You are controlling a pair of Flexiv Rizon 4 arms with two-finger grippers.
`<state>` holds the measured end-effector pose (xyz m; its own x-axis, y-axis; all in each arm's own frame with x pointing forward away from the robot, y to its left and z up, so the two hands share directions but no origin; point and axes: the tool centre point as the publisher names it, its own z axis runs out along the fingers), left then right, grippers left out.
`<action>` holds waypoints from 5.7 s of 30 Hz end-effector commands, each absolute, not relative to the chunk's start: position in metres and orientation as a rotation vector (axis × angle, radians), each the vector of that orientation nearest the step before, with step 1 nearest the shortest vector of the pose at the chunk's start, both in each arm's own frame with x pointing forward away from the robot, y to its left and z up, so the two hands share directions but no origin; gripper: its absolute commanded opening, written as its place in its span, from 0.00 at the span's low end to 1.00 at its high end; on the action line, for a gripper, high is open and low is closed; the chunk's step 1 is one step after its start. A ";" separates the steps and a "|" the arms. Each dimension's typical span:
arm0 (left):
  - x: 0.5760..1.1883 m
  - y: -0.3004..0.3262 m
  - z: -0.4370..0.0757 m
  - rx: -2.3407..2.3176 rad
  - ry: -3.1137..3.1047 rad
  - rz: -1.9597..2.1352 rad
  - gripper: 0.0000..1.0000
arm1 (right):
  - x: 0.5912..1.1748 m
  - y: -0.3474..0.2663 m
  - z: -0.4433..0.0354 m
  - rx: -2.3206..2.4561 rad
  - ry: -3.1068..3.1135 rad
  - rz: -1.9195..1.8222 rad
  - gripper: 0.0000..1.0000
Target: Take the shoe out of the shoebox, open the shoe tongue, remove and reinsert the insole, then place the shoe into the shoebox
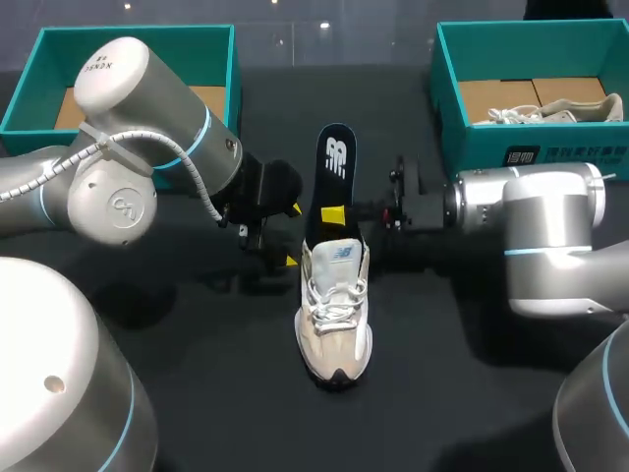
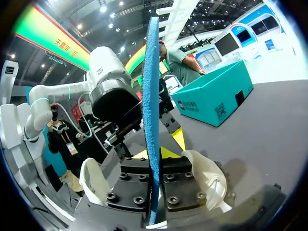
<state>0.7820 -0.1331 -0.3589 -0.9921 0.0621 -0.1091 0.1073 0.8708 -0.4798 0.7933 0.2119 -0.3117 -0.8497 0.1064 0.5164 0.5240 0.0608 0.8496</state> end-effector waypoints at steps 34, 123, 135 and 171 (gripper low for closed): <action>0.782 -0.133 -0.358 0.135 2.953 -0.760 1.00 | 0.764 0.218 -0.333 -0.716 -2.005 -1.742 0.39; 0.782 -0.133 -0.358 0.135 2.953 -0.760 1.00 | 0.767 0.210 -0.357 -0.876 -1.917 -1.675 0.00; 0.782 -0.133 -0.358 0.135 2.953 -0.760 1.00 | 0.767 0.217 -0.335 -0.800 -1.997 -1.698 0.45; 0.782 -0.133 -0.358 0.135 2.953 -0.760 1.00 | 0.762 0.215 -0.355 -0.892 -2.028 -1.660 0.00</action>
